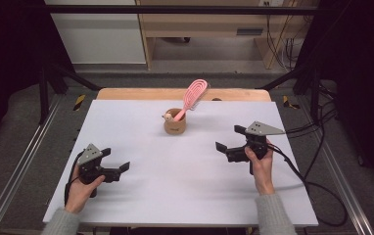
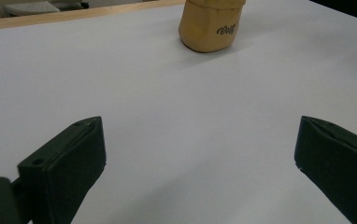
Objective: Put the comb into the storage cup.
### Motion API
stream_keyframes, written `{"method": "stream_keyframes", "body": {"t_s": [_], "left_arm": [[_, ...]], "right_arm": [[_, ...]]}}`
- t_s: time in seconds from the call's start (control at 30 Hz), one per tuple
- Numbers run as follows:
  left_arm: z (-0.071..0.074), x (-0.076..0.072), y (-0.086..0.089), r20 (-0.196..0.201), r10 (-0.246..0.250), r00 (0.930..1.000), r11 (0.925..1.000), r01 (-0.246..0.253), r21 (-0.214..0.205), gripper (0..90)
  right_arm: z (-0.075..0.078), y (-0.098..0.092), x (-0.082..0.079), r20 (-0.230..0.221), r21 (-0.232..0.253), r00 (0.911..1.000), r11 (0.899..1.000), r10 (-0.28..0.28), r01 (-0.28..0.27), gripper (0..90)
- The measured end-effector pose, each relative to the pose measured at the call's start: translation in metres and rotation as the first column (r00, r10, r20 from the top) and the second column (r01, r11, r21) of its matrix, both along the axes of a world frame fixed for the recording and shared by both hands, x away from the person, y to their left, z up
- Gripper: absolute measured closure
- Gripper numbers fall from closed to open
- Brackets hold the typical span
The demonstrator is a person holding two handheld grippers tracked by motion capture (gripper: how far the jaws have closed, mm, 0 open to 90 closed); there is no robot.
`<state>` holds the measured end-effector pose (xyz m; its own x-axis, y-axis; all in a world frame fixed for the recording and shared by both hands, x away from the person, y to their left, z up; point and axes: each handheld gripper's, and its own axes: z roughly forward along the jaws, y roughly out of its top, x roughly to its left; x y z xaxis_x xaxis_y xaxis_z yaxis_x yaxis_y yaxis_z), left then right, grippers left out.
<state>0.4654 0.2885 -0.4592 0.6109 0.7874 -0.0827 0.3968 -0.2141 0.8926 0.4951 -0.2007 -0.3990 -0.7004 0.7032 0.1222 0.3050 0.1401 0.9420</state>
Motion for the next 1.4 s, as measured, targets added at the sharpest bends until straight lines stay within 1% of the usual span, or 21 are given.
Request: {"method": "stream_keyframes", "body": {"t_s": [0.2,0.33,0.4,0.5,0.8,0.93,0.97,1.1,1.4], "left_arm": [[0.0,0.0,0.0,0.0,-0.004,1.0,1.0,0.004,0.001,2.2],[0.0,0.0,-0.001,0.0,-0.009,1.0,1.0,0.009,0.003,2.2],[0.0,0.0,-0.001,0.0,-0.01,1.0,0.9999,0.01,0.003,2.2],[0.0,-0.001,-0.001,0.001,-0.011,0.9999,0.9999,0.011,0.002,2.2],[0.001,-0.001,-0.001,0.009,-0.014,0.9999,0.9999,0.014,0.003,2.2],[0.001,-0.002,-0.001,0.01,-0.015,0.9998,0.9999,0.015,0.004,2.2],[0.001,-0.002,-0.001,0.01,-0.016,0.9998,0.9999,0.016,0.003,2.2],[0.001,-0.002,-0.002,0.014,-0.021,0.9997,0.9998,0.021,0.003,2.2],[0.001,-0.002,-0.003,0.014,-0.024,0.9996,0.9997,0.024,0.007,2.2]], "right_arm": [[-0.016,-0.01,-0.007,-0.013,-0.004,0.9999,1.0,0.004,-0.004,0.4],[-0.025,-0.017,-0.012,-0.024,-0.007,0.9997,1.0,-0.003,0.003,0.4],[-0.03,-0.021,-0.014,-0.021,-0.011,0.9998,1.0,-0.007,0.007,0.4],[-0.035,-0.028,-0.016,-0.023,-0.017,0.9997,1.0,-0.009,0.009,0.4],[-0.051,-0.05,-0.024,-0.038,0.006,0.9988,0.999,-0.031,0.031,0.4],[-0.059,-0.057,-0.024,-0.043,-0.007,0.9984,0.999,-0.037,0.037,0.4],[-0.06,-0.058,-0.025,-0.048,0.0,0.9982,0.999,-0.037,0.037,0.4],[-0.063,-0.062,-0.026,-0.055,0.0,0.9978,0.999,-0.036,0.037,0.4],[-0.065,-0.061,-0.024,-0.064,-0.013,0.9974,0.999,-0.034,0.033,0.4]]}}
